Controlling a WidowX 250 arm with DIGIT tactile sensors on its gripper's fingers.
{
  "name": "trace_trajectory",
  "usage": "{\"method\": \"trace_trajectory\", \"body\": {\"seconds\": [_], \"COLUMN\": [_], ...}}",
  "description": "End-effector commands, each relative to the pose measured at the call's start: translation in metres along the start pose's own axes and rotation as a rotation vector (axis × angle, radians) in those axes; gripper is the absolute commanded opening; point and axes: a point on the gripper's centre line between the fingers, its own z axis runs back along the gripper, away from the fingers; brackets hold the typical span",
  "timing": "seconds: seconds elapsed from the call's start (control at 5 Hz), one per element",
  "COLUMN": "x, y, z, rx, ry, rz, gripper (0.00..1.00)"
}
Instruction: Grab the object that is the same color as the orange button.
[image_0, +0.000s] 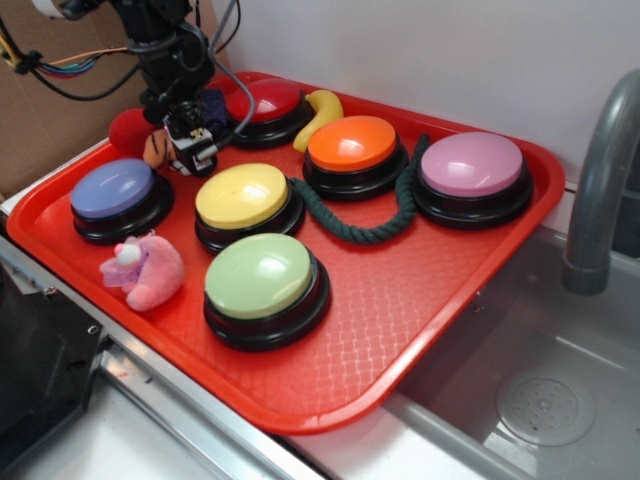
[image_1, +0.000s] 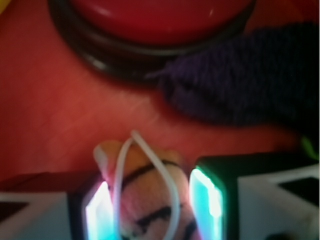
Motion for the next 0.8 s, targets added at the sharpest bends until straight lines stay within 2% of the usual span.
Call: {"method": "trace_trajectory", "body": {"seconds": [0.0, 0.4, 0.6], "x": [-0.008, -0.023, -0.023], "y": [-0.025, -0.072, -0.078], "z": [0.107, 0.133, 0.128], "rx": [-0.02, -0.031, -0.087], "ry": [-0.071, -0.092, -0.102], "rz": [0.197, 0.192, 0.19], "gripper": [0.0, 0.0, 0.0]}}
